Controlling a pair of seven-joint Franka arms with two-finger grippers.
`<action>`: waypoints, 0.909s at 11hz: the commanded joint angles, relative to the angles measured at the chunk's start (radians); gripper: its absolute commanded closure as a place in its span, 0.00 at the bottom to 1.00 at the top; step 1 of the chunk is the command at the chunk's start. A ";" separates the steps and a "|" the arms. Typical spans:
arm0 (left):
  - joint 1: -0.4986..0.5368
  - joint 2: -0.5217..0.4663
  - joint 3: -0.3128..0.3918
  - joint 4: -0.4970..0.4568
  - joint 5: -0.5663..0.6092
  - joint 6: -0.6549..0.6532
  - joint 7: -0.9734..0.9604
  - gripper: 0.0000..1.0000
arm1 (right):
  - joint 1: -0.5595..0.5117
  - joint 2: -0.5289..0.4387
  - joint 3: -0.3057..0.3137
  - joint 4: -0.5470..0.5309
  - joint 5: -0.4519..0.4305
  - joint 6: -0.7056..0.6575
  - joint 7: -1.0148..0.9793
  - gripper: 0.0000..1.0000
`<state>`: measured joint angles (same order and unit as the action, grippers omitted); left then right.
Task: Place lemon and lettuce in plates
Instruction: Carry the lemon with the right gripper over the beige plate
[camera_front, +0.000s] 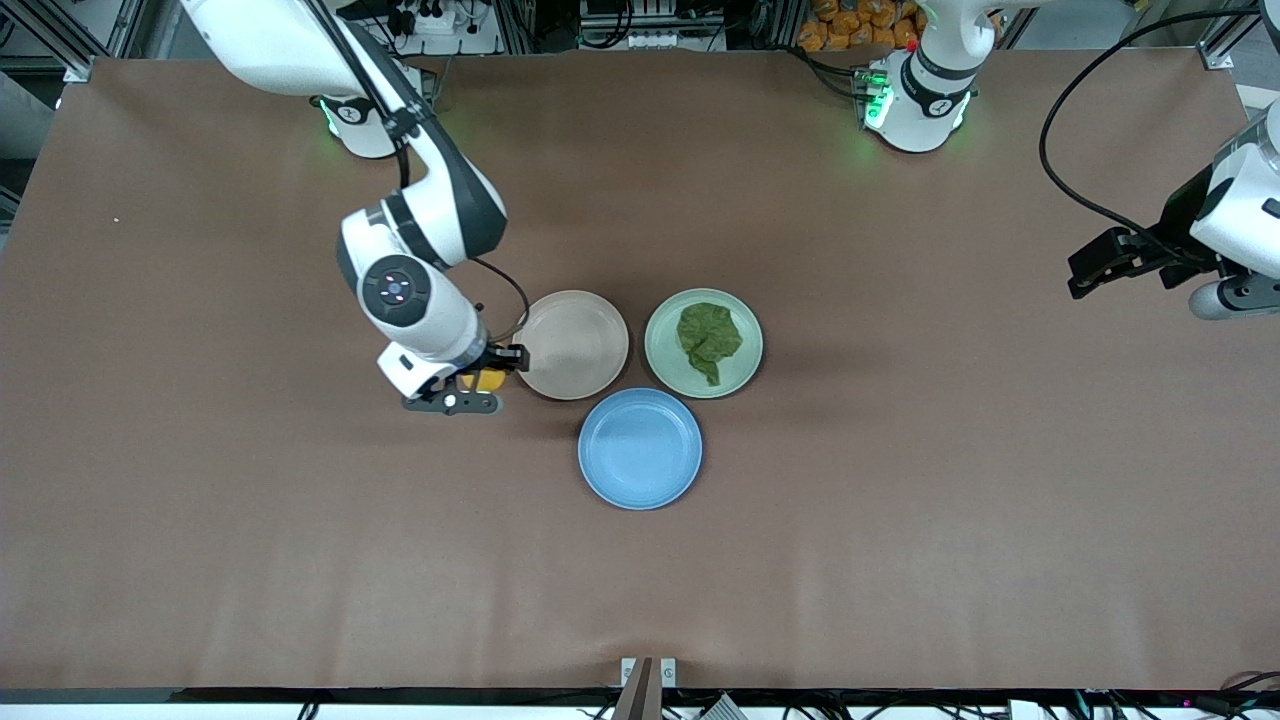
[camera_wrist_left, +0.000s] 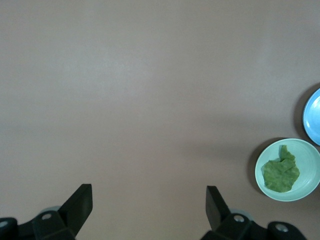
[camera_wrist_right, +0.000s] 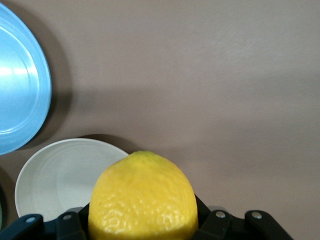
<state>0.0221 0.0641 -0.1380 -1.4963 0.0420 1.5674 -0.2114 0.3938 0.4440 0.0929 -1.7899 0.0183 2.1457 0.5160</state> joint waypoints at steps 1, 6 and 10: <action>-0.014 -0.030 0.014 -0.012 -0.024 -0.030 0.024 0.00 | 0.048 0.082 -0.005 0.032 0.003 0.081 0.105 0.54; -0.017 -0.040 0.015 -0.019 -0.024 -0.046 0.023 0.00 | 0.096 0.136 -0.007 0.030 0.002 0.154 0.220 0.54; -0.016 -0.043 0.009 -0.021 -0.024 -0.055 0.023 0.00 | 0.137 0.174 -0.007 0.030 0.000 0.192 0.323 0.52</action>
<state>0.0085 0.0496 -0.1379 -1.4966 0.0419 1.5256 -0.2113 0.5045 0.5815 0.0928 -1.7853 0.0184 2.3103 0.7810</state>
